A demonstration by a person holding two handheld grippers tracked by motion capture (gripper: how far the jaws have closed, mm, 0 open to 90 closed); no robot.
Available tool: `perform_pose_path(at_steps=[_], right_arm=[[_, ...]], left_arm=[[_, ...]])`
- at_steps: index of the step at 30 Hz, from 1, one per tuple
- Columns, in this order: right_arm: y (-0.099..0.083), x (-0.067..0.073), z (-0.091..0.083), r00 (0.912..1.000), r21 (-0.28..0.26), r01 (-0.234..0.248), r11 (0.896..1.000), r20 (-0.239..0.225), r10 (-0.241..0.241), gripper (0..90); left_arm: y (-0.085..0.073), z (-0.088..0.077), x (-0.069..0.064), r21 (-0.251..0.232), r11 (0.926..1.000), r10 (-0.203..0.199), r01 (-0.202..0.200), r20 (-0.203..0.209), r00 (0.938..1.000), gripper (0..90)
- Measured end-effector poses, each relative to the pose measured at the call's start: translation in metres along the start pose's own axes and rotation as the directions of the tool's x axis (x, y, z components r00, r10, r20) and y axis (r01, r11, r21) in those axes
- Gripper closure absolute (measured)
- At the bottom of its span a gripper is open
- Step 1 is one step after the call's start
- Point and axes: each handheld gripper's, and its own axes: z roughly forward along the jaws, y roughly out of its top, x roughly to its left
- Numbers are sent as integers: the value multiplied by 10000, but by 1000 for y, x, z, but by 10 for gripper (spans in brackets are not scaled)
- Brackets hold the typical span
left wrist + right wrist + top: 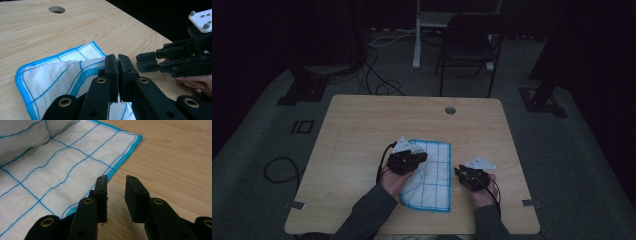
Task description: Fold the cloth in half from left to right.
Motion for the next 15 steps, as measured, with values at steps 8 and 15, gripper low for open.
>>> perform_pose_path(at_steps=[8,15], right_arm=[[-1,-3,-1,9998,-43,-154,9999,123,154,725],[-1,-5,-2,9995,-74,-223,9997,208,224,726]], left_arm=[[4,9,-6,106,9998,158,-159,99,9998,877],[10,16,-12,197,9992,347,-351,188,9992,877]])
